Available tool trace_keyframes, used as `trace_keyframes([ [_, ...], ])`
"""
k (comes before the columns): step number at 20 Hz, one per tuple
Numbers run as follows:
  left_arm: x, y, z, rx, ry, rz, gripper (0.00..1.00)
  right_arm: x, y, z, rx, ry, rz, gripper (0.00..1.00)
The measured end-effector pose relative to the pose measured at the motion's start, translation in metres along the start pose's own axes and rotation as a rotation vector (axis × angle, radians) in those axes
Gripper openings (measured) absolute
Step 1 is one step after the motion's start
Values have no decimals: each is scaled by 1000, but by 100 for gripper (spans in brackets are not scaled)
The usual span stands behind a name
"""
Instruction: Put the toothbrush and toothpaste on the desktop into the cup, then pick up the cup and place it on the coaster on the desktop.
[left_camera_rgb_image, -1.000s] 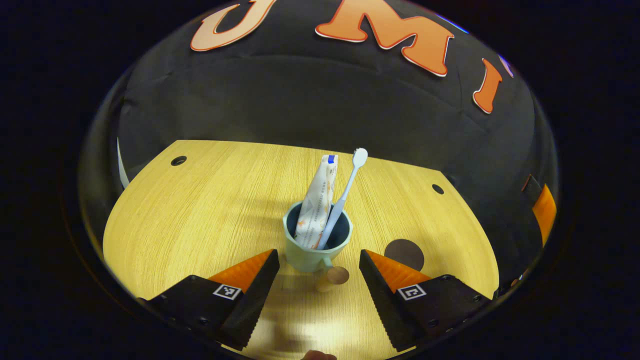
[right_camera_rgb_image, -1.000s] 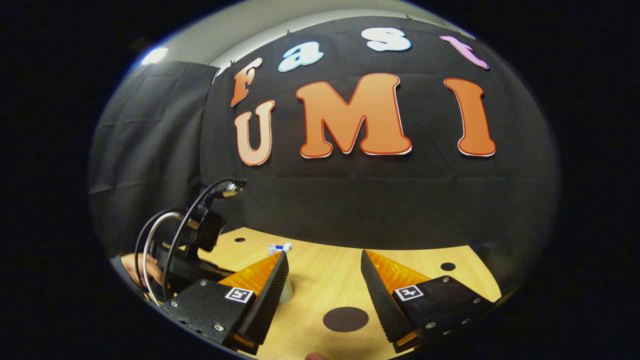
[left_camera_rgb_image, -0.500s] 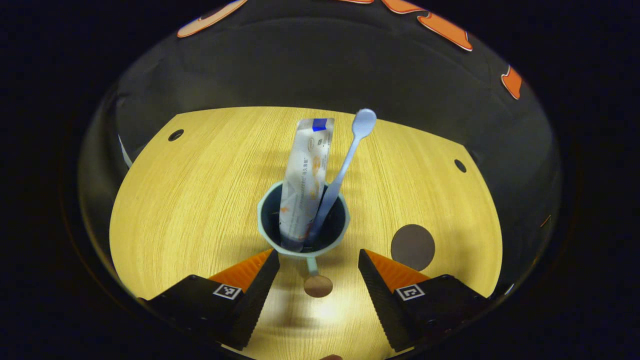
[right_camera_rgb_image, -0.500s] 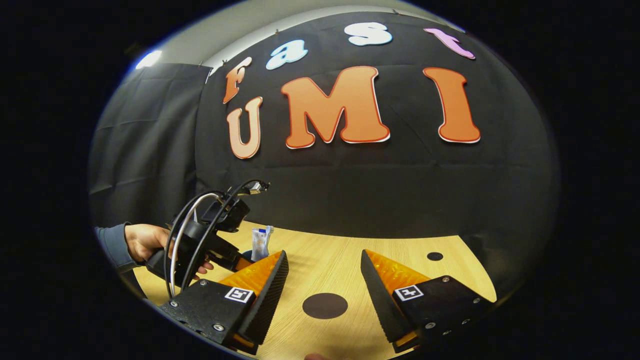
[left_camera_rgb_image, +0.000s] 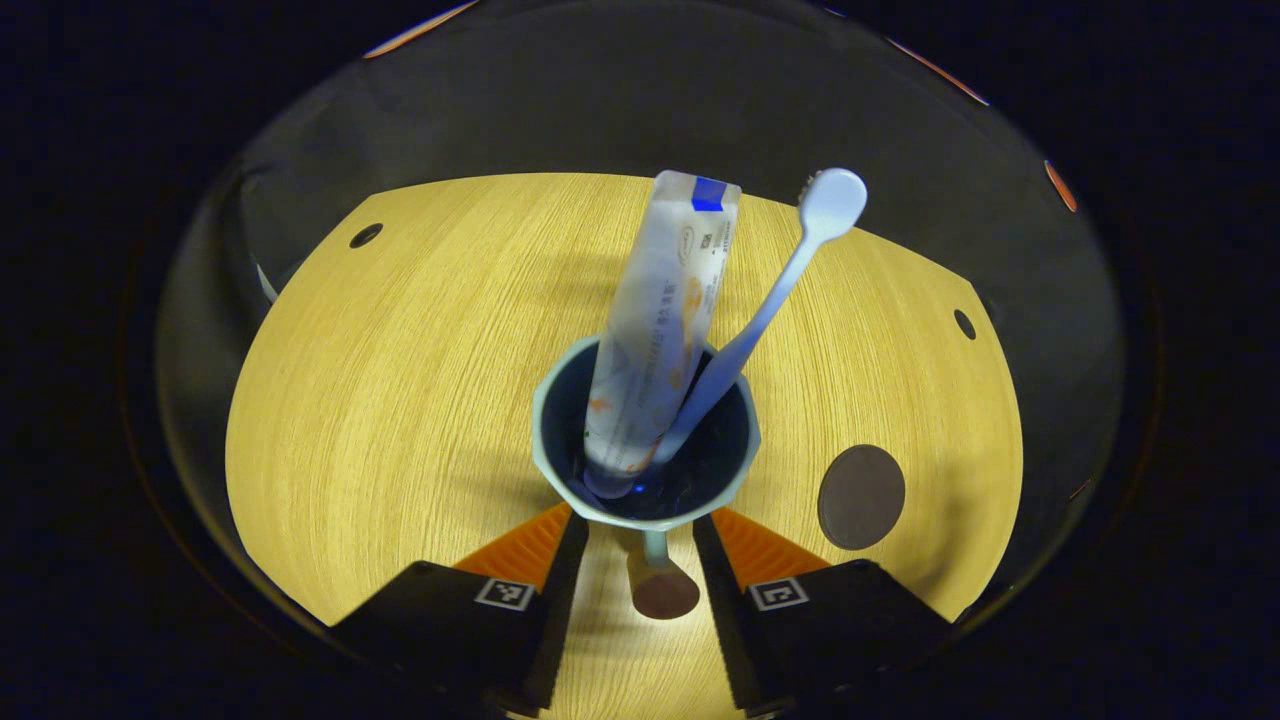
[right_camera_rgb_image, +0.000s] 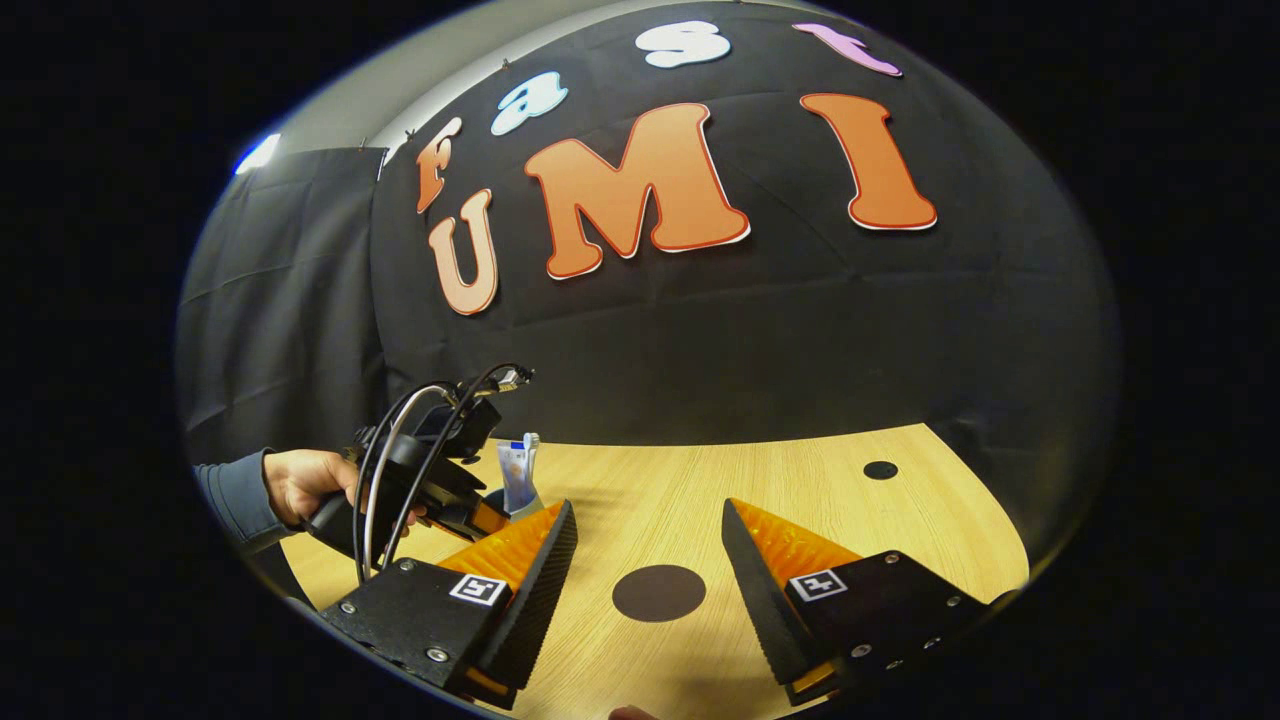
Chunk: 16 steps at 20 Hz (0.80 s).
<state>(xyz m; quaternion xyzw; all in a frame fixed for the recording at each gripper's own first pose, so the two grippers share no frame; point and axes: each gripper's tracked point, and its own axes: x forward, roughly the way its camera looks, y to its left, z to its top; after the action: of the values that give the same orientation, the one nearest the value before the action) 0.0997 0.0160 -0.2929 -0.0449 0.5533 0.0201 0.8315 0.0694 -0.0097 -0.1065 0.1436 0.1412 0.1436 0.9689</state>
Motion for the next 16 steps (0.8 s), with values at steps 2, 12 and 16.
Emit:
trace_keyframes([
  [2, 4, -2, -7, -7, 2, -3, 51, -2, 1, -1, -1, -2, -1, 87],
  [12, 2, 2, -5, 12, -40, -7, 24, -15, -5, -8, -11, -3, -15, 88],
  [16, -1, -1, -8, 11, -57, -16, 24, -26, -4, -12, -14, 4, -25, 88],
])
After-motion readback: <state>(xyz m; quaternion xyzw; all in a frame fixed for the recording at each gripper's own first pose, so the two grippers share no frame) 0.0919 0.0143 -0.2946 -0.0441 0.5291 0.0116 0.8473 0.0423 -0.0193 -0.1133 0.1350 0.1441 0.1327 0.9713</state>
